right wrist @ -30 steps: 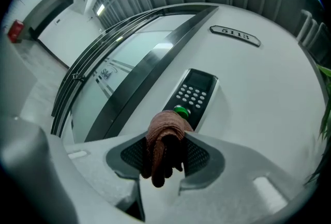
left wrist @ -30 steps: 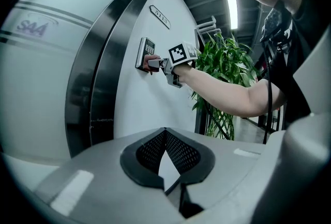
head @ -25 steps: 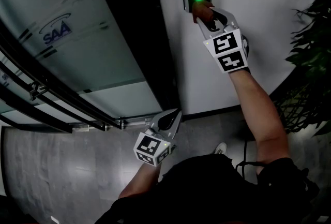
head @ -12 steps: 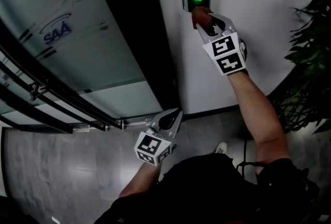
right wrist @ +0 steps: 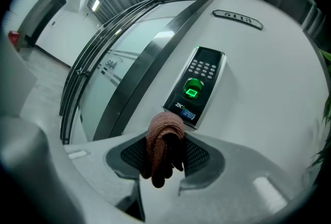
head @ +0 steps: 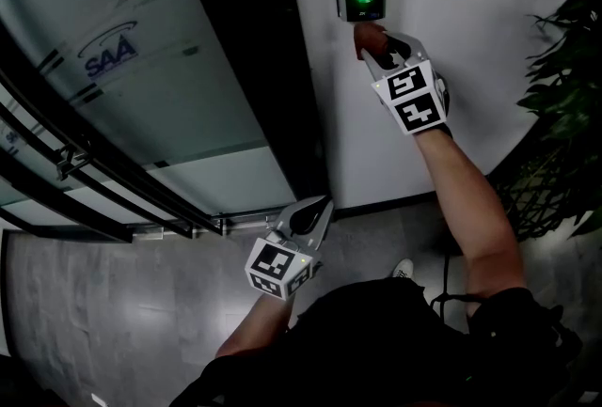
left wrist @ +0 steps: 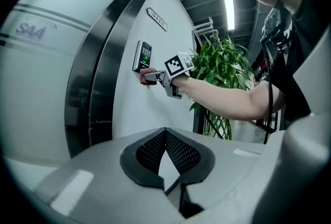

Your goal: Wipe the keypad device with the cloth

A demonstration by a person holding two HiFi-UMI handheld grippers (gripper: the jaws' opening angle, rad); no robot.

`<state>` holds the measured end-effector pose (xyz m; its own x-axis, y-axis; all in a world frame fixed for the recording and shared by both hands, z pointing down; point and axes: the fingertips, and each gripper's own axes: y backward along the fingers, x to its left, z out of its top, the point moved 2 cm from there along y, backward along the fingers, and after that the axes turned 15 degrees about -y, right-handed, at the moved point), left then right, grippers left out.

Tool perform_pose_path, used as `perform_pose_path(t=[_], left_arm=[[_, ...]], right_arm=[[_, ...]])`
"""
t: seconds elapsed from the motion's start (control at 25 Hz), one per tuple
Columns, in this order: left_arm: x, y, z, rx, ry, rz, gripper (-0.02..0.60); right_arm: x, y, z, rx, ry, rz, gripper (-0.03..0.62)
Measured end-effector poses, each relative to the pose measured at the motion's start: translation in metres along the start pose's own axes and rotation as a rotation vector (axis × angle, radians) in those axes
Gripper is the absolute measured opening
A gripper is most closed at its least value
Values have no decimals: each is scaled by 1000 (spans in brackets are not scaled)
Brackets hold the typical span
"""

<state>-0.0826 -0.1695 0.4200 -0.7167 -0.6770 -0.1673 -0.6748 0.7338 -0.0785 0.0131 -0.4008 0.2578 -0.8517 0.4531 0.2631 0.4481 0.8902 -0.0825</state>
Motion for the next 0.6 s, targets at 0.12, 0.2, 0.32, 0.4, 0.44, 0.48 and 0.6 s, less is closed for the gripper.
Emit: perform_pose_path(t=[0.12, 0.2, 0.32, 0.4, 0.44, 0.48, 0.6], left_arm=[[0, 5, 0, -2, -1, 1, 15], [1, 9, 0, -2, -1, 0, 15], [1, 16, -1, -2, 1, -7, 15], [3, 20, -3, -1, 1, -9, 15], [4, 22, -4, -2, 0, -10, 15], [5, 23, -5, -4, -1, -11, 15], [5, 22, -5, -10, -4, -31, 15]], right_arm=[[0, 3, -4, 12, -15, -2, 146], [4, 10, -5, 7, -29, 5, 146], [15, 32, -13, -18, -66, 36, 146], [29, 55, -24, -38, -107, 74, 146], [39, 69, -31, -46, -129, 94, 146], [49, 83, -39, -52, -150, 112, 146], [75, 126, -66, -49, -208, 151, 146]])
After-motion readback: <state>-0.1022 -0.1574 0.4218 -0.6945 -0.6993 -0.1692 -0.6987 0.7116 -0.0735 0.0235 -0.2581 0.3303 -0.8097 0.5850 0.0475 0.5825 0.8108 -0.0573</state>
